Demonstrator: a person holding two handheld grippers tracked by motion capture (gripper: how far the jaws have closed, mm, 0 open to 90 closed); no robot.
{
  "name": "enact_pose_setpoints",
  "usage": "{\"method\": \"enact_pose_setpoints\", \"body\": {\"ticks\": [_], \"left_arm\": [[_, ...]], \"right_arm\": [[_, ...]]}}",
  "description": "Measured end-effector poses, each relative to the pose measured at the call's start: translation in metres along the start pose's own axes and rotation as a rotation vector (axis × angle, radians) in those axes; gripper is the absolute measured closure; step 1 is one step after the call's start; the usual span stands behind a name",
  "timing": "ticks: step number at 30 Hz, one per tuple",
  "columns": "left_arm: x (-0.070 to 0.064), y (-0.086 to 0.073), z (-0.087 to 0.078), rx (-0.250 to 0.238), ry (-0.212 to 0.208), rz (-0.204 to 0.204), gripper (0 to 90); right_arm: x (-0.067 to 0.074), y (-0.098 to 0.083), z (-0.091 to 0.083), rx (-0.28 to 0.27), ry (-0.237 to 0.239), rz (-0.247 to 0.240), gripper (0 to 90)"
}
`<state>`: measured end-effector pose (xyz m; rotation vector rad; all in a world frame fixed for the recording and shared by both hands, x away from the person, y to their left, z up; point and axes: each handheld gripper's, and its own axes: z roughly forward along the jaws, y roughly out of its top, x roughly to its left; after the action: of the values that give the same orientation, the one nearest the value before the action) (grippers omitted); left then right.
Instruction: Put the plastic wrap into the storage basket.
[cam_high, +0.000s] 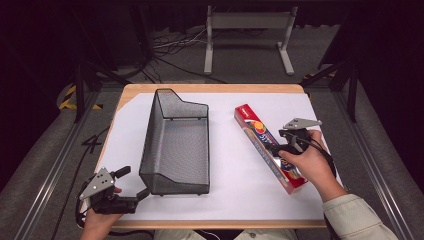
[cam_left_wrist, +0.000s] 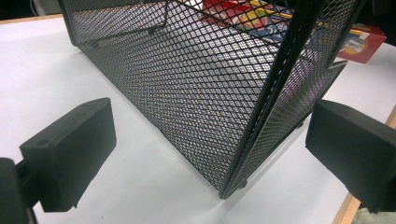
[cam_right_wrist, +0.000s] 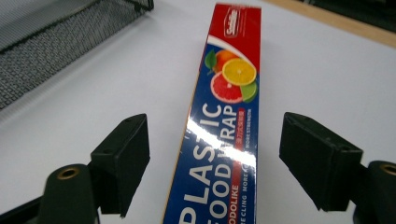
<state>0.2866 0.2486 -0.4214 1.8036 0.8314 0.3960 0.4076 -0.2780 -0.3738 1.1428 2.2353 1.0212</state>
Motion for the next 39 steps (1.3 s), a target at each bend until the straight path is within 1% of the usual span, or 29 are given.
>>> {"method": "enact_pose_setpoints", "body": {"ticks": [2,4,5,8,9,12,17,21,25,28,30,33,36,37,38,39], "left_arm": [[0.001,-0.001,0.000,-0.002,0.002,-0.003,2.6],[0.002,-0.001,-0.001,-0.005,-0.001,-0.009,2.6],[0.002,-0.001,-0.001,-0.006,0.000,-0.009,2.6],[0.001,-0.001,0.000,-0.005,0.000,-0.007,2.6],[0.001,-0.001,0.000,-0.005,0.000,-0.007,2.5],[0.001,-0.001,0.000,-0.011,-0.001,-0.007,2.3],[0.001,-0.001,0.000,-0.008,-0.002,-0.005,2.2],[0.000,-0.001,0.000,-0.013,-0.005,0.000,2.3],[0.000,-0.001,0.000,-0.009,-0.006,-0.001,2.3],[0.000,-0.001,0.001,-0.007,-0.007,0.000,2.3],[0.001,-0.001,0.001,-0.004,-0.007,-0.001,2.3],[0.001,-0.001,0.001,-0.007,-0.008,-0.003,2.4],[0.001,-0.001,0.001,-0.006,-0.008,-0.001,2.4],[0.001,-0.001,0.001,-0.006,-0.008,0.000,2.4],[0.001,-0.001,0.001,-0.005,-0.008,0.000,2.4],[0.001,-0.002,0.001,-0.006,-0.008,-0.001,2.4]], "right_arm": [[0.000,-0.002,0.007,0.036,-0.001,0.008,24.5],[0.000,-0.003,0.012,0.062,-0.007,0.005,24.3],[0.000,-0.003,0.014,0.067,-0.009,0.007,24.2],[0.000,-0.004,0.019,0.106,-0.008,0.023,23.9],[0.000,-0.004,0.019,0.106,-0.008,0.023,23.9],[0.003,-0.004,0.025,0.165,-0.007,0.040,23.7],[0.004,-0.002,0.030,0.205,-0.011,0.050,22.5],[0.004,-0.003,0.035,0.227,-0.016,0.041,22.0],[0.004,-0.005,0.040,0.256,-0.022,0.044,22.3],[0.003,-0.006,0.043,0.288,-0.022,0.043,25.9],[0.004,-0.006,0.043,0.296,-0.033,0.039,27.3],[0.004,-0.006,0.044,0.297,-0.041,0.047,28.8],[0.004,-0.006,0.047,0.332,-0.043,0.053,30.4],[0.003,-0.007,0.048,0.355,-0.046,0.095,27.5],[0.002,-0.008,0.048,0.379,-0.039,0.141,27.7],[0.002,-0.008,0.050,0.406,-0.022,0.170,30.5]]}}
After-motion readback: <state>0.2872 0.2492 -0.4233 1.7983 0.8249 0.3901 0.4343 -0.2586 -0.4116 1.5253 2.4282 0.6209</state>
